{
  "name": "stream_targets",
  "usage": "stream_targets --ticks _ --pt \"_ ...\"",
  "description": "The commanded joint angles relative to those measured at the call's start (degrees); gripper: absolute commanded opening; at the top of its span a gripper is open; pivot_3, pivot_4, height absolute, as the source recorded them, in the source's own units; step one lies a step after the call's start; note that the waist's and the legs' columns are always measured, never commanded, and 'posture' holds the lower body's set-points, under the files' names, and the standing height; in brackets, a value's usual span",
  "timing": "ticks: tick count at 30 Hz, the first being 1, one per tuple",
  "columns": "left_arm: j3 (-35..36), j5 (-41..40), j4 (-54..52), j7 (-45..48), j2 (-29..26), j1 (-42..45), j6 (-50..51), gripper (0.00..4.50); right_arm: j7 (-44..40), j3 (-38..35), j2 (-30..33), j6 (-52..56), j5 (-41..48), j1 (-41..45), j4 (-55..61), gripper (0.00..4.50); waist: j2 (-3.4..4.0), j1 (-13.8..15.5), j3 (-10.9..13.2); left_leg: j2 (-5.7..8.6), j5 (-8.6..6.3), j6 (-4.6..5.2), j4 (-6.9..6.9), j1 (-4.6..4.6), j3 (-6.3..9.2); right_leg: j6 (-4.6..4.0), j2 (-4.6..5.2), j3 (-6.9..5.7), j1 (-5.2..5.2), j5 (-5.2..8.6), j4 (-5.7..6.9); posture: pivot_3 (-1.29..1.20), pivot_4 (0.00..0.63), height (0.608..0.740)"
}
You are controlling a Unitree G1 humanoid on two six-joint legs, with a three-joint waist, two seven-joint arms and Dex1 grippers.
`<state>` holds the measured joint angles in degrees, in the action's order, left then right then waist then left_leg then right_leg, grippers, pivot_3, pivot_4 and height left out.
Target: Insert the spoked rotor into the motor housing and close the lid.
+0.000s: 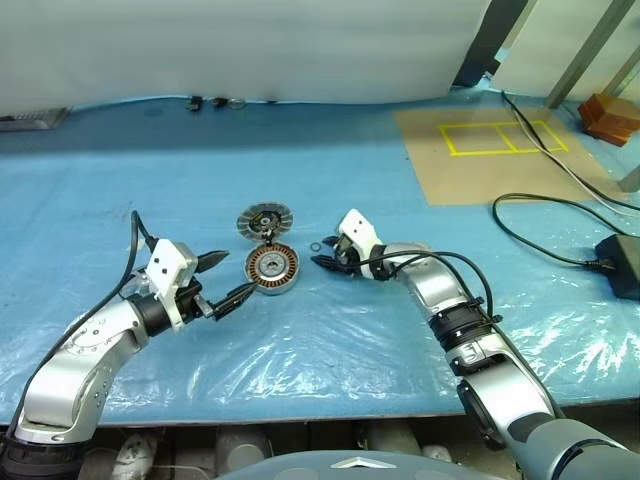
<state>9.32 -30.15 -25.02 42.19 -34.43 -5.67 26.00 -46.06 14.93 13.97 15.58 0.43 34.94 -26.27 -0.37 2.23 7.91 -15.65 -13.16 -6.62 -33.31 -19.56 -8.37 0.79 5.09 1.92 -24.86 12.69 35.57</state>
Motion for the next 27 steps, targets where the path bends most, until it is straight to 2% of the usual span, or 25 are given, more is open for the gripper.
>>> stream_targets --ticks 1,8,14,17,20,24,27 --pt "0.96 -0.21 -1.42 0.04 -0.33 -0.13 -0.8 4.5 0.77 0.65 -0.35 0.14 -1.08 -0.2 -1.99 2.54 0.0 0.0 0.0 0.0 0.0 0.0 0.0 0.01 0.0 0.0 0.0 0.0 0.0 0.0 0.01 0.0 0.15 0.74" --pt "0.56 -0.09 -1.21 -0.09 -0.16 0.34 -0.82 4.5 3.21 0.66 -1.73 -1.06 -2.33 1.16 -5.5 2.54 0.0 -0.04 0.0 0.0 -0.01 0.0 0.0 0.06 -0.01 0.0 0.0 0.02 0.01 0.0 0.04 0.0 0.15 0.74" --pt "0.4 -0.17 -1.56 -0.18 -0.11 0.05 -0.59 4.5 1.88 0.86 -1.41 -0.76 -2.04 0.95 -6.33 2.54 0.0 -0.03 0.0 0.0 0.0 0.0 0.0 0.05 -0.01 -0.01 0.0 0.02 0.02 0.01 0.01 0.0 0.15 0.74" --pt "0.42 -0.13 -1.66 -0.32 -0.14 0.0 -0.49 4.5 1.33 0.76 -0.9 -0.54 -1.9 0.48 -5.69 1.96 0.0 0.0 0.0 0.0 0.0 0.0 0.0 0.05 -0.01 0.0 0.0 0.02 0.02 0.0 0.01 0.0 0.15 0.74" --pt "0.4 -0.14 -1.68 -0.36 -0.14 -0.01 -0.44 4.5 1.26 0.66 -0.81 -0.34 -1.81 0.31 -5.47 1.09 0.0 0.0 0.0 0.0 0.0 0.0 0.02 0.03 -0.01 0.0 0.0 0.01 0.02 0.01 -0.04 0.0 0.15 0.74" --pt "0.13 0.29 -1.25 -0.42 -0.3 0.29 -0.4 4.5 0.97 1.35 -1.22 -0.66 -2.06 -0.1 -5.33 1.09 0.0 0.0 0.0 0.0 0.0 0.0 0.06 0.02 -0.02 0.0 0.0 0.01 0.02 0.01 -0.09 0.0 0.15 0.74" --pt "0.46 0.05 -1.0 -0.45 -0.35 0.96 -0.3 4.5 0.64 1.75 -1.83 -0.23 -1.93 0.0 -4.46 0.67 0.0 0.0 0.0 0.0 -0.01 -0.01 0.1 0.03 -0.03 0.0 -0.01 0.01 0.02 0.01 -0.13 0.0 0.15 0.74"
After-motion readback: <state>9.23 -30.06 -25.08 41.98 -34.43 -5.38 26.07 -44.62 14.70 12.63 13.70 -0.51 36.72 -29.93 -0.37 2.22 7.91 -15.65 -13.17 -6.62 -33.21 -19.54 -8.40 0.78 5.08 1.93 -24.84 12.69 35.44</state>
